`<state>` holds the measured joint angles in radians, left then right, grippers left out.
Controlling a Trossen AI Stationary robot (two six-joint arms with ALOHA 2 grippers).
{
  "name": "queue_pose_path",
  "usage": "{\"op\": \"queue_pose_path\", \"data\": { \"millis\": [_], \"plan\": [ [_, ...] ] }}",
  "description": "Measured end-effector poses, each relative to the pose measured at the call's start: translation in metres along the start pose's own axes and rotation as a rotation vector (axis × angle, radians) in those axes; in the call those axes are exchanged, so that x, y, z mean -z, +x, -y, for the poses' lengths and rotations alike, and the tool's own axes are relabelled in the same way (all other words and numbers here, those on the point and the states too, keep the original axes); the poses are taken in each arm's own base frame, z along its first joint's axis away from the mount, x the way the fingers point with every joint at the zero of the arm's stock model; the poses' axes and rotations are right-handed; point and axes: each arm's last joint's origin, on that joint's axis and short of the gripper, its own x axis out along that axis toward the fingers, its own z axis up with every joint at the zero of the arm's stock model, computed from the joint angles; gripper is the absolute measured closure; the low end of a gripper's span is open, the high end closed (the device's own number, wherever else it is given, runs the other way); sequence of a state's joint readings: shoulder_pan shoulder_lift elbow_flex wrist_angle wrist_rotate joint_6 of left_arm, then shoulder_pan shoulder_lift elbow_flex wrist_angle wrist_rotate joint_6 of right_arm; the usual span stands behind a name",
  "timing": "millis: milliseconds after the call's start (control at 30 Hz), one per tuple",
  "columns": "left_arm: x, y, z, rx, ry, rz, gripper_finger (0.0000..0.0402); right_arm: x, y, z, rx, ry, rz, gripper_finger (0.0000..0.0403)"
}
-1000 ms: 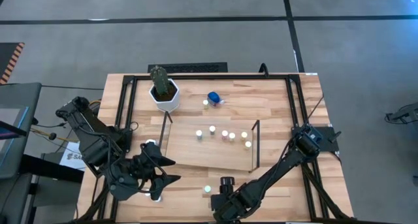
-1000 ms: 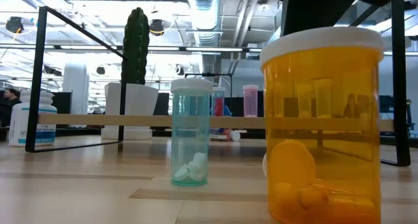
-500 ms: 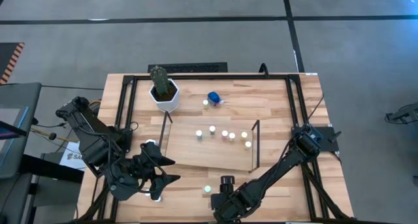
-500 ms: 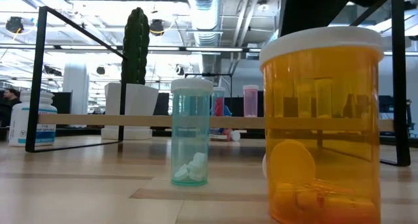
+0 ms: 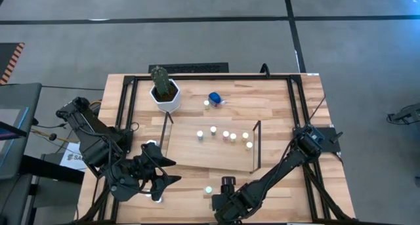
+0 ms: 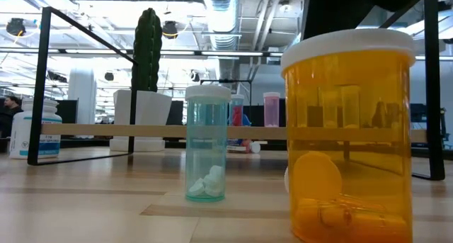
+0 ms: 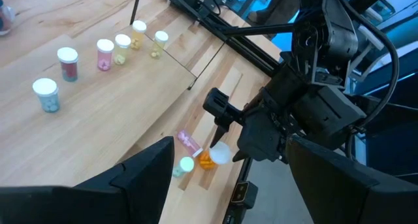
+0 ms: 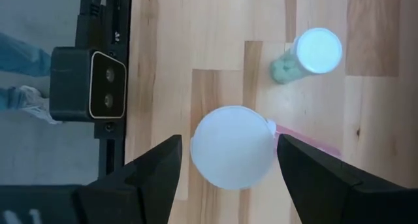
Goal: Pick and place medicine bottles onto shelf by color
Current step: Put the large orange pill bottle on the shelf
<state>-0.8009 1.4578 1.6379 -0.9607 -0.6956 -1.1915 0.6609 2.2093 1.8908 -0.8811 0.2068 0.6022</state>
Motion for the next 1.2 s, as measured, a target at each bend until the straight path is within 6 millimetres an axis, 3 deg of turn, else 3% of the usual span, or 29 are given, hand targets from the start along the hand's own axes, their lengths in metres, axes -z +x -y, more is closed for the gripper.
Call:
{"op": "queue_pose_path", "data": {
  "millis": [833, 1200],
  "plan": [
    [0.000, 0.000, 0.000, 0.000, -0.010, 0.001, 0.0120, 0.000, 0.001, -0.002, -0.050, 0.023, -0.021, 0.0127],
    [-0.001, 0.000, 0.000, -0.009, -0.011, 0.023, 0.0120, -0.002, 0.004, 0.012, -0.132, 0.050, -0.153, 0.0126]
  ]
}}
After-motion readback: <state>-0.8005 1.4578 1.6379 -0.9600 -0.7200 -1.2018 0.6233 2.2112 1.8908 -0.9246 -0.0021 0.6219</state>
